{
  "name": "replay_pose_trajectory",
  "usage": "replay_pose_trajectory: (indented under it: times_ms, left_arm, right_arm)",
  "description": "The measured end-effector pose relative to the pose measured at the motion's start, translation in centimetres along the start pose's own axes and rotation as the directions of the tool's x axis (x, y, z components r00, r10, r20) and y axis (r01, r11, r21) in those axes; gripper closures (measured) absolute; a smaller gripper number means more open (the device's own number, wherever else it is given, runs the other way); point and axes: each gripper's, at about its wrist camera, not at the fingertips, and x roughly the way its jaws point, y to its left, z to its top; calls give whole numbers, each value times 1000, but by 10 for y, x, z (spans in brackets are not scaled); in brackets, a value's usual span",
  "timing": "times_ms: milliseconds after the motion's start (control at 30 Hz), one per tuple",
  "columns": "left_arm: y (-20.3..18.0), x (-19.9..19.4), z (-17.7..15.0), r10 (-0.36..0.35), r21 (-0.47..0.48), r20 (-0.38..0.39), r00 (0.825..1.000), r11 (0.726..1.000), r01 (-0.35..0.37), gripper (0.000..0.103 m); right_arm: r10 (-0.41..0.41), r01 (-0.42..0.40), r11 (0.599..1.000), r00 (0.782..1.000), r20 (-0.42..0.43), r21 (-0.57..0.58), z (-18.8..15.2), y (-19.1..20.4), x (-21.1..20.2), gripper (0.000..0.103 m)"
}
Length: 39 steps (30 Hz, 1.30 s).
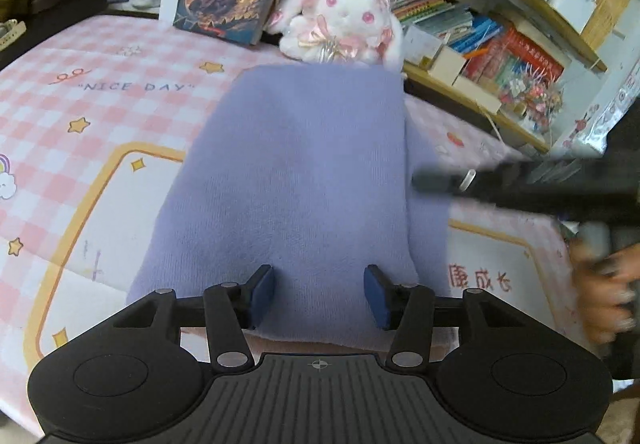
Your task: Fold clothes
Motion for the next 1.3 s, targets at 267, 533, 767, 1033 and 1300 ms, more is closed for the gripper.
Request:
replay_pose_trajectory:
  times_ms: [267, 533, 767, 1033, 1300]
  left_arm:
    - [-5, 2, -2, 17, 29, 3, 1000, 999, -17, 50]
    - [-2, 0, -4, 9, -14, 22, 1000, 1000, -8, 48]
    - [-3, 1, -3, 18, -9, 18, 1000, 1000, -18, 47]
    - [-6, 1, -2, 29, 11, 2, 1000, 1000, -29, 46]
    - [-10, -11, 2, 38, 14, 21, 999, 999, -38, 40]
  right_arm:
    - [-24, 22, 988, 1000, 11, 151, 2, -28, 3, 68]
    - [-60, 67, 987, 997, -51, 147, 3, -11, 24, 49]
    - [32, -32, 999, 999, 31, 21, 0, 15, 4, 93]
    - [-80, 81, 975, 997, -10, 206, -18, -28, 9, 103]
    - [-140, 134, 980, 990, 28, 150, -25, -9, -14, 92]
